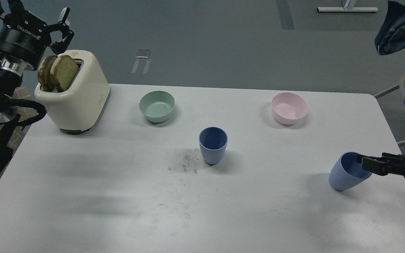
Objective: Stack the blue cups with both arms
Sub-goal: 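Reach the right gripper to the other blue cup and grasp it, then lift the blue cup with the right gripper and carry it above the centered cup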
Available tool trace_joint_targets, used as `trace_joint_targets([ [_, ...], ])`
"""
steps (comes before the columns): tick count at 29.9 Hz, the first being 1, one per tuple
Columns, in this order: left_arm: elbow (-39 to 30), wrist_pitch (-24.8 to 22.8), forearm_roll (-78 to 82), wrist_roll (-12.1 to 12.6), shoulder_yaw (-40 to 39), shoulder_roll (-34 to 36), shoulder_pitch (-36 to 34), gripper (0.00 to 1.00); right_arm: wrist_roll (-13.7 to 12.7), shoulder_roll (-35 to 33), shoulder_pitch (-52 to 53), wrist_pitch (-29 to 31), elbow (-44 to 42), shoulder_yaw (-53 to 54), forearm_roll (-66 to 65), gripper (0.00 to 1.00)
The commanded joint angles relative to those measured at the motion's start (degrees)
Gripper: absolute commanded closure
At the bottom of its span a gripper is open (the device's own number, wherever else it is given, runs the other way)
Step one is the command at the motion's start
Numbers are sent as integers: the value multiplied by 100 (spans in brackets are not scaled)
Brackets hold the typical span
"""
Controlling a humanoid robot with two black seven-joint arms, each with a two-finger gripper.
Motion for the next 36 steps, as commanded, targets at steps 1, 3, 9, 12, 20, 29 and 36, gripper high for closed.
trace_joint_targets([
  [1, 1, -3, 0, 0, 135, 21, 1, 2, -60, 68, -15, 1, -3, -8, -187, 48],
  [3, -8, -3, 0, 0, 222, 30, 1, 2, -95, 94, -33, 1, 6, -26, -187, 56],
  [9, 1, -3, 0, 0, 337, 47, 1, 2, -96, 270, -68, 1, 6, -123, -187, 58],
  [12, 1, -3, 0, 0, 346, 65, -8, 2, -96, 297, -68, 1, 6, -123, -187, 68],
  [20, 1, -3, 0, 0, 355, 65, -35, 2, -87, 244, -6, 1, -11, 17, -170, 100],
  [29, -8, 6, 0, 0, 346, 126, -35, 2, -43, 525, 221, 1, 50, 1421, 145, 100],
  [36, -43, 6, 0, 0, 337, 126, -43, 2, -157, 1227, 2329, 1, -29, 1126, 534, 100],
])
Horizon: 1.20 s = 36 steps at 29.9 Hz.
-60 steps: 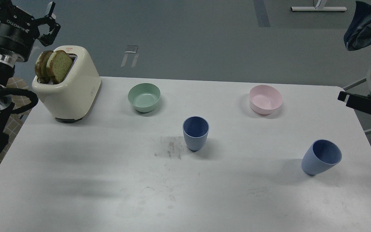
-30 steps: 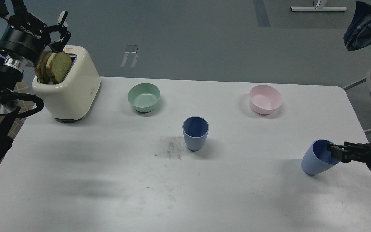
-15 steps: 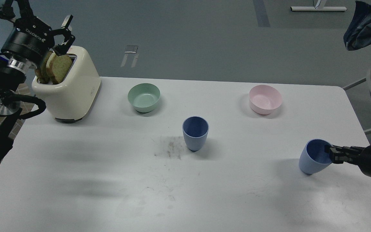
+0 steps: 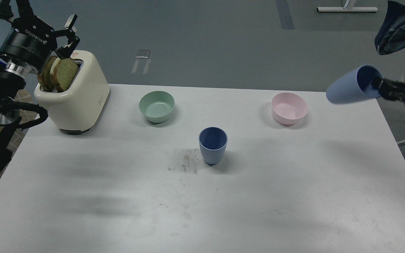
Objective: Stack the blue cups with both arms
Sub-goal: 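Lift the blue cup with the right gripper and carry it above the centered cup, then lower the held cup into the centered blue cup and release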
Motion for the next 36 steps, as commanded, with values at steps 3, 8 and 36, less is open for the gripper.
trace_joint_targets([
  [3, -38, 8, -9, 0, -9, -50, 0, 2, -299, 1066, 2091, 1, -267, -1064, 69, 100],
  [8, -29, -18, -9, 0, 0, -50, -8, 2, -326, 1945, 3182, 1, -574, -2637, 43, 100],
  [36, -3, -18, -9, -9, -44, -68, -131, 2, -405, 3370, 4238, 1, -1814, -5584, 34, 100],
])
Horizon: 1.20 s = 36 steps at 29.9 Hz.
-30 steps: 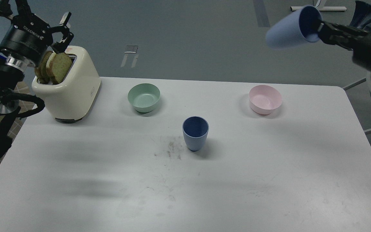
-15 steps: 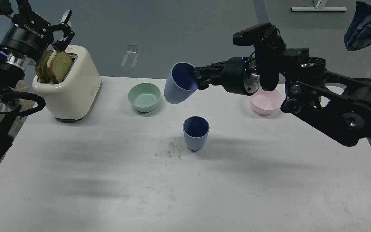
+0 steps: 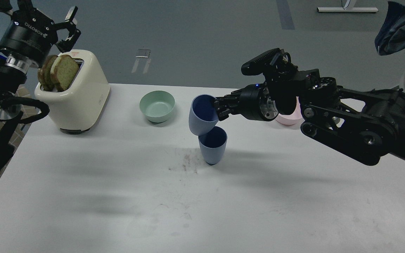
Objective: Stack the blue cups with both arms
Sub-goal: 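Lower the held cup into the centered blue cup and release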
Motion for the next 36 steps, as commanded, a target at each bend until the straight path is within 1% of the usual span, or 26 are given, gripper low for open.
trace_joint_targets([
  [1, 0, 0, 4, 0, 9, 0, -2, 2, 0, 30, -57, 0, -49, -2, 4, 100],
  [10, 0, 0, 4, 8, 18, 9, -72, 2, 0, 4, -22, 0, 29, 7, 21, 100],
  [14, 0, -9, 4, 0, 27, 17, -72, 2, 0, -22, -75, 0, 240, 7, 21, 100],
  [17, -9, -9, 4, 0, 27, 44, -72, 2, 0, -197, -119, 0, 381, -11, 21, 100],
  [26, -26, 0, 4, 0, 27, 44, -72, 2, 0, -444, -198, 0, 390, -20, -5, 100],
  [36, -26, 0, 4, 0, 36, 53, -72, 2, -9, -480, -400, 0, 390, -11, -14, 100],
])
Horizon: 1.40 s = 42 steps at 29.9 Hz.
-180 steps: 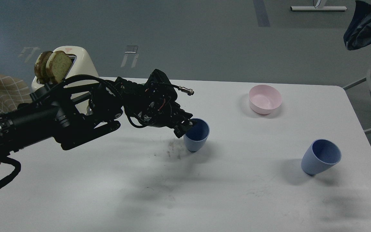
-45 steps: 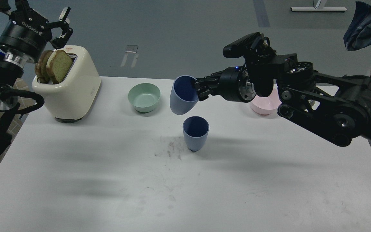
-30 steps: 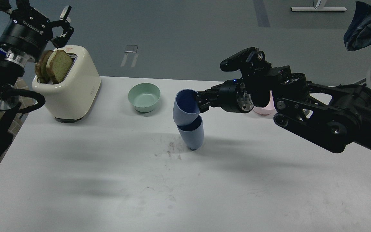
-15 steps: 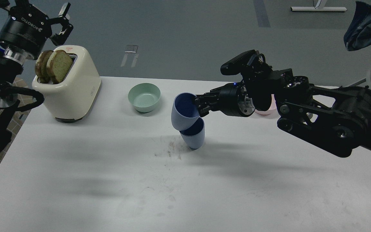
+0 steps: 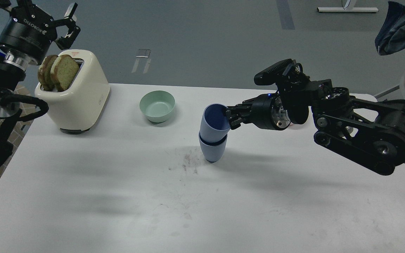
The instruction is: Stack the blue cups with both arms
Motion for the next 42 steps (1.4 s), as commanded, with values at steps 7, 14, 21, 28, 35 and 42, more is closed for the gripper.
trace_joint_targets([
  [7, 3, 0, 0, 0, 1, 13, 0, 2, -1, 17, -116, 0, -35, 9, -18, 84],
  [14, -5, 0, 0, 9, 1, 4, 0, 2, 0, 26, -265, 0, -35, 97, -9, 48],
  [21, -14, -9, 0, 0, 1, 13, 9, 2, 17, 87, -283, 0, -53, 851, 43, 0],
  [28, -14, -167, -9, -9, -61, 22, 44, 2, 52, 693, -274, 0, -334, 3117, 96, 0],
  [35, 21, -176, -17, -18, -87, -13, 70, 2, 70, 1168, -283, 0, -984, 5841, 833, 0],
  [42, 30, -176, -44, -18, -96, 13, 35, 2, 70, 958, -739, 0, -1319, 6951, 2204, 0],
])
